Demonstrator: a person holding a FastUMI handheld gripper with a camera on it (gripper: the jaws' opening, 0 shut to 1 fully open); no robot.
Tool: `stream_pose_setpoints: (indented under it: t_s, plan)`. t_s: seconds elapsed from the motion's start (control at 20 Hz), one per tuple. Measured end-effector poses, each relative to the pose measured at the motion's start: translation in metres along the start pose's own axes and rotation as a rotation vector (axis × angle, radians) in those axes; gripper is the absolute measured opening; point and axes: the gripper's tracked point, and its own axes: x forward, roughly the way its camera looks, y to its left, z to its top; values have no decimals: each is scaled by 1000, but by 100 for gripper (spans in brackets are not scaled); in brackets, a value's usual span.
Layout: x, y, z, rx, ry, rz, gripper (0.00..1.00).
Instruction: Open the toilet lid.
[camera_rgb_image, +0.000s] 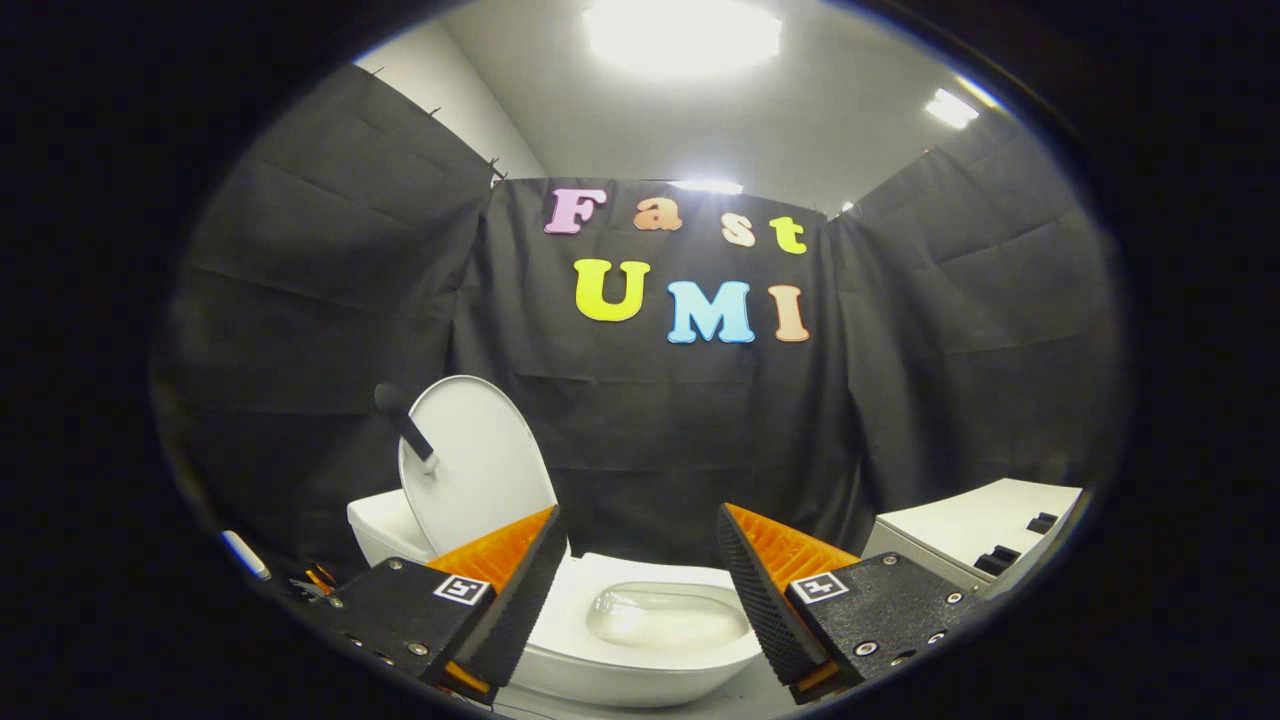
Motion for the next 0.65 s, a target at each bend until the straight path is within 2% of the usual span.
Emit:
stream_pose_setpoints:
  t_s: [0.3,0.65]
  plan:
    - [-1,-2,-21,-44,40,-5,93]
    - [-2,-7,-22,0,35,-13,93]
